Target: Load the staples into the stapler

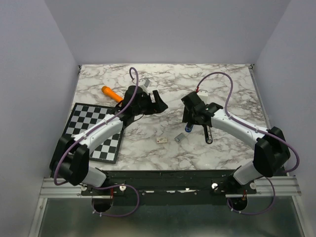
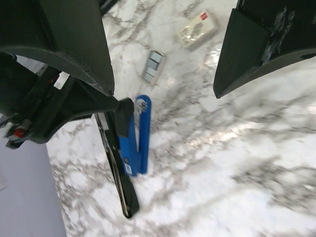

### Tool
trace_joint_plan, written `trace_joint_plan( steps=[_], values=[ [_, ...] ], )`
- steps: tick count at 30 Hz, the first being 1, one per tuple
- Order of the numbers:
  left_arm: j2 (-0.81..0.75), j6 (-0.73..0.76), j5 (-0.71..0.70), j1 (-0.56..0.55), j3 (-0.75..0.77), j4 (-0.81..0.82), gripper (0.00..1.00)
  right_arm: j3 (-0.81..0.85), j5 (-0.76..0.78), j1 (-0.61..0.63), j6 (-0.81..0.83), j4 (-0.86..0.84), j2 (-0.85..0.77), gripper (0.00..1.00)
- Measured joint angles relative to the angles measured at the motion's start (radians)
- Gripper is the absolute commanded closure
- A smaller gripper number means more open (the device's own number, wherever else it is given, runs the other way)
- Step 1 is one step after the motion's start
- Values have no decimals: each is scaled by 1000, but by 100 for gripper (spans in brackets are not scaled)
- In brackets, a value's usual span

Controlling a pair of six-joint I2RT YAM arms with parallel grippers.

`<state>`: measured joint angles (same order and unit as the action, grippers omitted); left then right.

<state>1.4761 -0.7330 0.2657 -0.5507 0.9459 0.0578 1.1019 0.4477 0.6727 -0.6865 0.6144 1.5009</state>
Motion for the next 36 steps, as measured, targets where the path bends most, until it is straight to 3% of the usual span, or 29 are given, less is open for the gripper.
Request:
trace_joint_plan(
  steps=[11, 18, 24, 36],
  values=[
    [-409, 342, -431, 21, -33, -283, 7, 58, -51, -29, -89, 96, 165, 51],
    [-467, 431, -589, 28, -131, -283, 7, 58, -66, -40, -92, 93, 191, 75],
    [-435, 455, -600, 28, -215, -264, 7, 36, -69, -40, -80, 55, 196, 80],
    [-423, 476, -600, 28, -217, -214, 7, 21, -72, -40, 24, 5, 203, 78]
  ],
)
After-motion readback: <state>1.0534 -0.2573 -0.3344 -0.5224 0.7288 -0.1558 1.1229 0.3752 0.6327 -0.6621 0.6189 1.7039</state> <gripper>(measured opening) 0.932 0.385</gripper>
